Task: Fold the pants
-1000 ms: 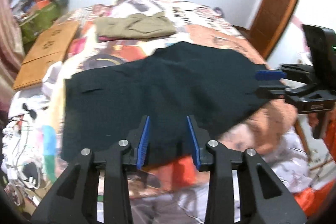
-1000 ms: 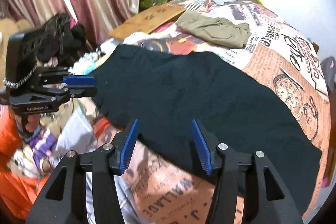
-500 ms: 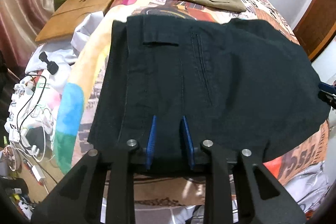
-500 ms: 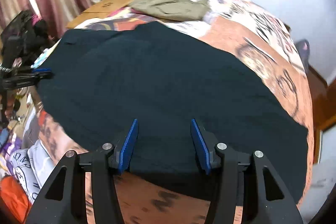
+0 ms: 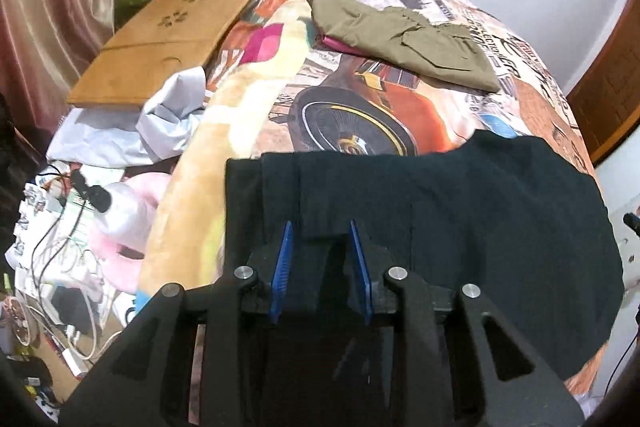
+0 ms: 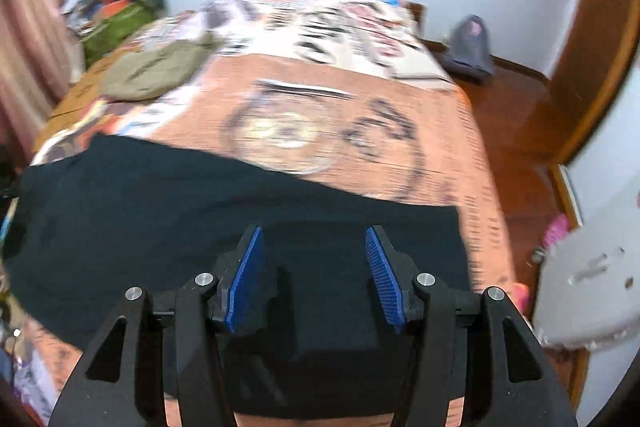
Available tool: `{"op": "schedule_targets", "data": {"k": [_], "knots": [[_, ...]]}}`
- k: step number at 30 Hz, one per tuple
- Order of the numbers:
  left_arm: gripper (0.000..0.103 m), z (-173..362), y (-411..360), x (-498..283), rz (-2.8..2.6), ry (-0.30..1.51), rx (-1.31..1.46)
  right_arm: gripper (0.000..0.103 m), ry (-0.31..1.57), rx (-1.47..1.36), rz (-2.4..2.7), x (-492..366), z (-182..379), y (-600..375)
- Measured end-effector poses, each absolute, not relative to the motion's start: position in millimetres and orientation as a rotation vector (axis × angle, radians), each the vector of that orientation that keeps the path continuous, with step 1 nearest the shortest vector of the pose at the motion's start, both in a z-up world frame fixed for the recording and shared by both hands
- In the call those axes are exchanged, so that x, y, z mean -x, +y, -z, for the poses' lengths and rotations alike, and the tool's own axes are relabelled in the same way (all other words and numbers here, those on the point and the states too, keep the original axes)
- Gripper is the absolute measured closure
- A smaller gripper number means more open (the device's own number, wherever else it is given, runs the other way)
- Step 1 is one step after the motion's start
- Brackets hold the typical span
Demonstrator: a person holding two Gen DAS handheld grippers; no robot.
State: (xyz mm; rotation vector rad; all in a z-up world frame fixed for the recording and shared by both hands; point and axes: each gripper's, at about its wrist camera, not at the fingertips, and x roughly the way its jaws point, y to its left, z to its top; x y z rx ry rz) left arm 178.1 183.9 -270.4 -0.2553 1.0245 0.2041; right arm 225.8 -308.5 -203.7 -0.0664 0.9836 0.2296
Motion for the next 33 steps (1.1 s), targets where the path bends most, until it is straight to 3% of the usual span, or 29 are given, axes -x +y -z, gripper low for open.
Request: {"op": "schedule_targets", "data": {"k": [6, 19, 22, 23, 25, 33], "knots": [[0.068, 288.0, 183.9, -196.8, -0.270, 1.042, 0.236, 0.053, 1.045, 0.047, -0.130, -258.8, 227.9, -357.6], [0.067, 293.9, 180.6, -204.6, -0.316, 1.057, 0.223, 0.050, 1.167, -0.090, -0.201, -297.7, 283.1, -382.7], [0.066, 294.2, 178.5, -206.5, -0.323, 1.061, 0.208, 0.057, 1.160, -0.077, -0.208, -295.8, 283.1, -381.2], [0.066, 294.5, 177.3, -207.0, -0.327, 1.061, 0.199, 0.068, 1.157, -0.075, -0.216, -295.5, 282.8, -380.6], [0.066, 294.7, 175.6, -207.0, -0.334, 1.060, 0.187, 0.078, 1.149, -0.085, -0.233, -294.5, 280.9, -378.9], [0.064, 293.7, 176.3, -208.9, -0.338, 1.076, 0.177, 0.085, 1.020, 0.087, -0.144, -284.8, 268.0, -359.9]]}}
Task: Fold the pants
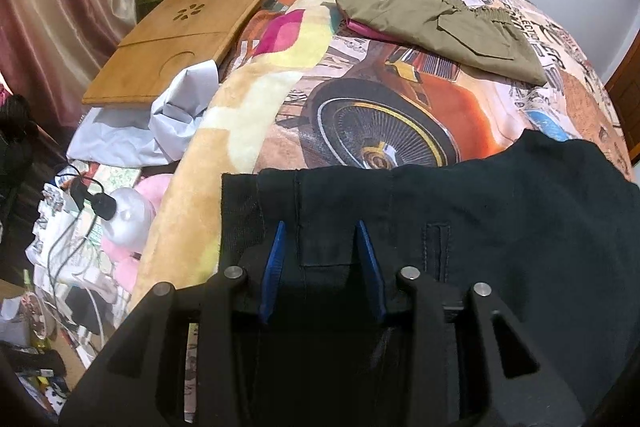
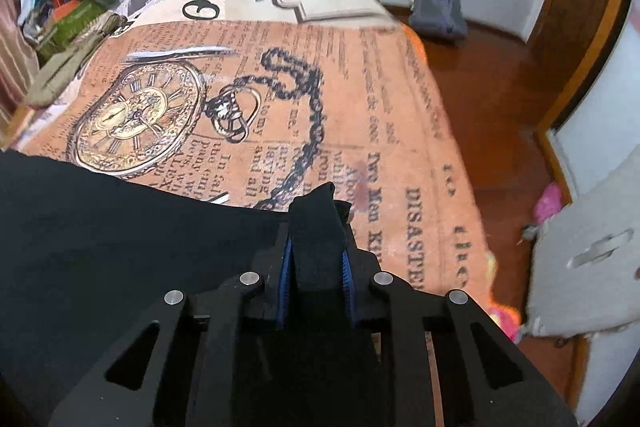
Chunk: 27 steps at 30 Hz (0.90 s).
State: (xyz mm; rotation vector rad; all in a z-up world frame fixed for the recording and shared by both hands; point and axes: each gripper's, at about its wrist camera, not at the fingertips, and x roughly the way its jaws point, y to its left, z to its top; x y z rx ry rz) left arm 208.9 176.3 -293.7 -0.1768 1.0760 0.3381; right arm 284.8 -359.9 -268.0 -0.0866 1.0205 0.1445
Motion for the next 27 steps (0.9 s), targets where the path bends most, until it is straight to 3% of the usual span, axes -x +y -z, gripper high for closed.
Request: {"op": "schedule_targets", "data": {"k": [4, 9, 12, 15, 20, 27], "knots": [[0.043, 296.8, 178.0, -210.0, -0.368, 1.074, 0.155, 0.086, 1.016, 0.119, -0.115, -295.5, 265.3, -365.1], [0.042, 298.9, 184.4, -207.0, -0.349, 1.066, 0.201, 0.084, 1.071, 0.153, -0.115, -304.5, 277.6, -359.8], [0.043, 295.5, 180.5, -208.0, -0.358, 1.072, 0.175, 0.074, 1.087, 0.172, -0.086, -304.7, 272.8, -364.0], [0.053, 282.8, 174.3, -206.1, -0.354, 1.065, 0.157, 0.069, 1.061, 0.162, -0.052, -291.2, 253.6, -378.1], [0.053, 243.6, 149.6, -198.5, -0.300, 0.991, 0.112, 0.058, 1.008, 0.110, -0.039, -261.2, 219.3, -398.6], [0.053, 181.4, 77.9, -201.8, -0.144, 0.874, 0.025, 0.057, 0.922, 0.038, -0.056, -209.1, 175.6, -410.5]]}}
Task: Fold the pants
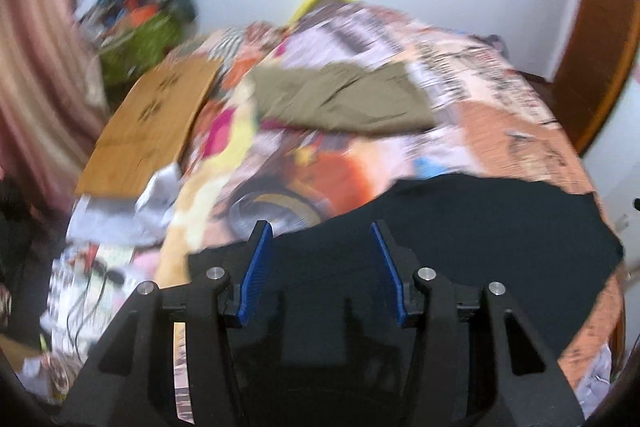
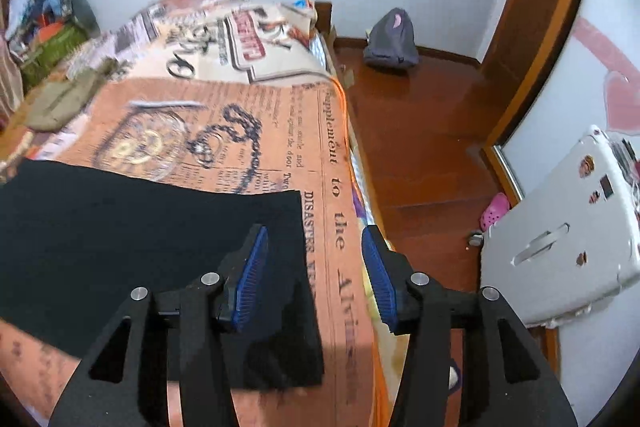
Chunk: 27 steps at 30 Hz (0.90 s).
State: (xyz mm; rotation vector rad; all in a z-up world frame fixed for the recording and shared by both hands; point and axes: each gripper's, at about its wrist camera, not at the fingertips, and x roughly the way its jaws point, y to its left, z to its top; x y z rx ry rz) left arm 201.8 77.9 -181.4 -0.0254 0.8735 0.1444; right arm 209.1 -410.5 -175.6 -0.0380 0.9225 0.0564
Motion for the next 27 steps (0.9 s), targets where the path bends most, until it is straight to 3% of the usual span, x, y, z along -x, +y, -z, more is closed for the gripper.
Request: {"op": "schedule_targets", "data": {"k": [5, 11, 20, 27], "knots": [[0.045, 149.5, 0.5, -212.3, 0.029, 0.796, -0.025, 0.052, 0.868, -0.031, -0.096, -178.8, 158.3, -411.1], [0.036, 150.3, -92.8, -228.6, 0.233, 0.775, -0.079, 0.044, 0.845, -0.045, -0.120, -150.0, 159.6, -404.4], [0.036, 211.7, -188.5, -252.6, 0.398, 0.927, -0.132, 0.044, 0.906, -0.125, -0.095, -129.2, 207.3, -396.0], [0.036, 259.1, -219.7, -255.1, 0.433, 1.062, -0.139, 0.044, 0.978, -0.253, -0.122, -130.5, 244.8, -394.3]]}}
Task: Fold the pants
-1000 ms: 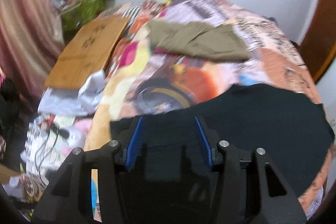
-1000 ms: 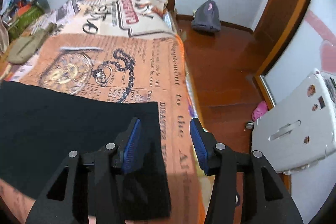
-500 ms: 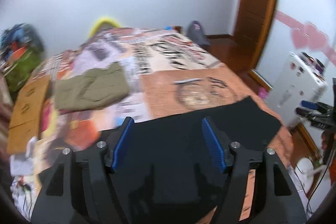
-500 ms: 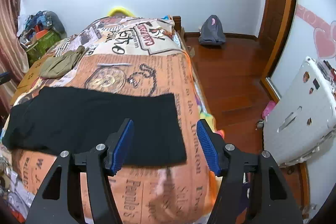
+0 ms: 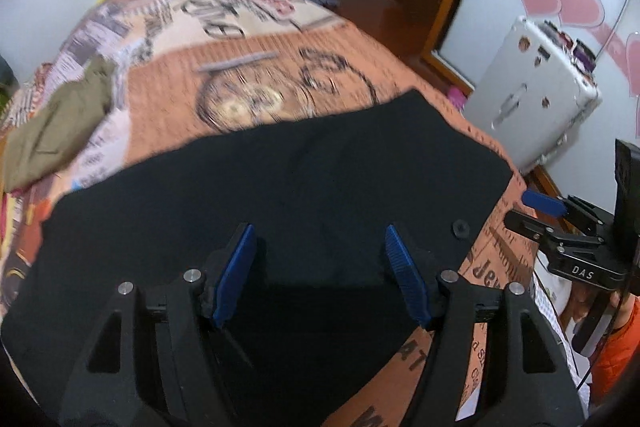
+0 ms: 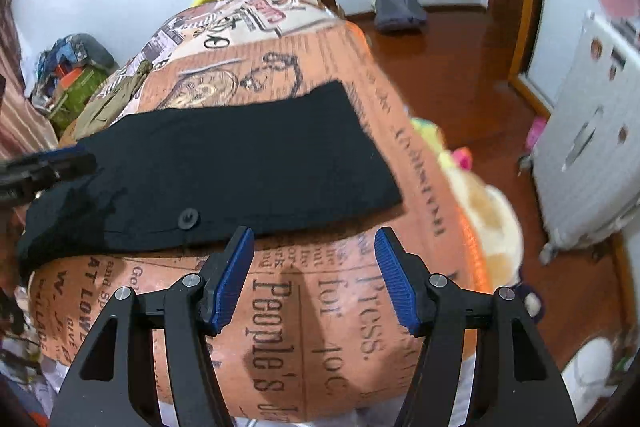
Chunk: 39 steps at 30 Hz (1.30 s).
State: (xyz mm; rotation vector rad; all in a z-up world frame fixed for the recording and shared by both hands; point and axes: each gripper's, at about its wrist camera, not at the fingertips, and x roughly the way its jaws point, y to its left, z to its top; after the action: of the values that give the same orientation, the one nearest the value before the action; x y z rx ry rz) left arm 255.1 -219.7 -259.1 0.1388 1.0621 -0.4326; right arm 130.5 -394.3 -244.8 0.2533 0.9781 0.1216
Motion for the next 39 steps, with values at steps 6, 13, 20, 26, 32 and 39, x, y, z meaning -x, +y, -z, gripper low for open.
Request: {"op": "schedule_targets", "data": {"k": [6, 13, 20, 26, 32, 39], "knots": [[0.035, 275.0, -232.7, -253.4, 0.419, 1.065, -0.190, 0.044, 1.015, -0.301, -0.154, -143.7, 262.0, -387.1], [0.031, 278.0, -232.3, -257.5, 0.417, 1.059, -0.178, 0.038, 0.985, -0.394, -0.167, -148.7, 271.1, -394.6], [0.031, 279.3, -234.8, -255.2, 0.406, 1.046, -0.202, 0.036, 0.994, -0.469, -0.197, -150.6, 265.1, -402.8], [0.028, 282.9, -240.3, -253.4, 0.397, 1.039, -0.224, 0.036, 0.998, -0.531, -0.201, -142.8, 266.8, -410.4], [0.027, 285.0, -247.2, -246.9, 0.404, 1.030, -0.261, 0.034, 0.989, -0.546, -0.188, -155.5, 266.7, -409.0], [0.026, 286.1, -249.5, -244.2, 0.404, 1.022, -0.274, 0.032, 0.963, -0.546, -0.173, -166.1, 265.8, -404.9]]}}
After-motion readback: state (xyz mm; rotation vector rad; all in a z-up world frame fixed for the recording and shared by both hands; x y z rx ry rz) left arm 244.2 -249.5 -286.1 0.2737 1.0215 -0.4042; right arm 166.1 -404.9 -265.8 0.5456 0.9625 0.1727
